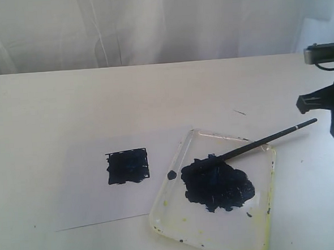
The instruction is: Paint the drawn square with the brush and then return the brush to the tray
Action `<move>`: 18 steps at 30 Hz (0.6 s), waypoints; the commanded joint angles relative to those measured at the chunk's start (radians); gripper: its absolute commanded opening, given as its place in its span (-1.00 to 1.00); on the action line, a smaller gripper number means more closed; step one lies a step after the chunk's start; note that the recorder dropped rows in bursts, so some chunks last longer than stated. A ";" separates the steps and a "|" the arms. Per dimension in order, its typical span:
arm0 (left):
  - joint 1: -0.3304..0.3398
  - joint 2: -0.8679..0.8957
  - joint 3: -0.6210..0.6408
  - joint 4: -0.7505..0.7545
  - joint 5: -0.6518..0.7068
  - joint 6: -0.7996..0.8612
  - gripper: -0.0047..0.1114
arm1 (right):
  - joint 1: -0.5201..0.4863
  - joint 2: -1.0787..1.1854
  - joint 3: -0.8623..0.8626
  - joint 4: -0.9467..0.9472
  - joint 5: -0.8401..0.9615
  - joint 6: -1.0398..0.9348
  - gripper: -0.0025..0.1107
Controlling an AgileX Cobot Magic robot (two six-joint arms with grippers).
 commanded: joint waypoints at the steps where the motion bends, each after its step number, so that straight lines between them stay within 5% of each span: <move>1: 0.005 -0.063 0.002 -0.003 0.069 0.007 -0.92 | -0.030 -0.038 0.002 -0.017 0.010 -0.002 -0.96; 18: 0.005 -0.571 0.002 0.017 0.095 0.002 -0.92 | -0.030 -0.680 0.228 0.028 -0.121 -0.077 -0.96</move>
